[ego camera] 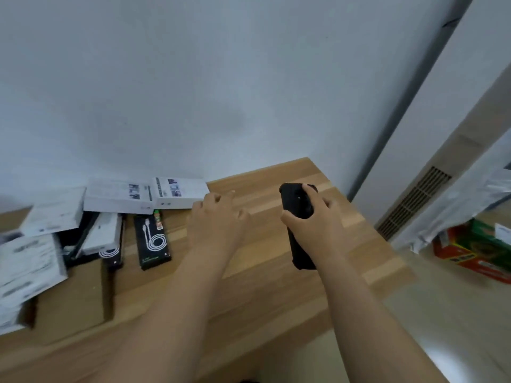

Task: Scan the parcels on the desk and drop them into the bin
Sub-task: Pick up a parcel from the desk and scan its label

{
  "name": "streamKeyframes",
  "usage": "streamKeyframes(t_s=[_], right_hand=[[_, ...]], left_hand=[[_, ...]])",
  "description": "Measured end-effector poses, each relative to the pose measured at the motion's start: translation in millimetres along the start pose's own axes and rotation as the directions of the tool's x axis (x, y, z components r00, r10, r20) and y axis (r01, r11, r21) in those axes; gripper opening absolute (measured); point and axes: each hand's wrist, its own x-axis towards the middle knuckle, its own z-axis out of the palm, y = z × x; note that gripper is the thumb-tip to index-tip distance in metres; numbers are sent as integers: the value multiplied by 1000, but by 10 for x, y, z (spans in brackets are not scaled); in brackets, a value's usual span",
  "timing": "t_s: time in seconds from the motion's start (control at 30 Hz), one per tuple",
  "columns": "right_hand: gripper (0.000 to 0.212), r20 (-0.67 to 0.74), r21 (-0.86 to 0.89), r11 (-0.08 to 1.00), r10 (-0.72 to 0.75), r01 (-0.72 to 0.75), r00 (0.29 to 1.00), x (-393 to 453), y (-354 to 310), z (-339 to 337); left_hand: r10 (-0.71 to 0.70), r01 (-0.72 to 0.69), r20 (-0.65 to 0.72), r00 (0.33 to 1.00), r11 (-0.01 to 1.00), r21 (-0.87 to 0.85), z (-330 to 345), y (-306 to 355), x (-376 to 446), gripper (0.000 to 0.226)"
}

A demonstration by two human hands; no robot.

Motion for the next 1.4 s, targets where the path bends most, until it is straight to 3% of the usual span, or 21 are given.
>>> streamKeyframes(t_s=[0.3, 0.63, 0.93, 1.2, 1.4], right_hand=[[73, 182, 49, 995, -94, 87, 979, 996, -468, 808], [72, 375, -30, 988, -127, 149, 918, 1720, -602, 1237], [71, 444, -62, 988, -97, 138, 891, 2100, -550, 1734], [73, 492, -143, 986, -1, 82, 870, 2264, -420, 2263], [72, 531, -171, 981, 12, 94, 848, 2363, -349, 2557]], left_hand=[[-160, 162, -58, 985, 986, 36, 107, -333, 942, 56], [-357, 358, -39, 933, 933, 34, 316, -521, 1425, 59], [-379, 367, 48, 924, 916, 165, 702, -933, 1752, 65], [-358, 333, 31, 933, 895, 298, 974, -1412, 2081, 73], [-291, 248, 55, 955, 885, 393, 1063, -1765, 2318, 93]])
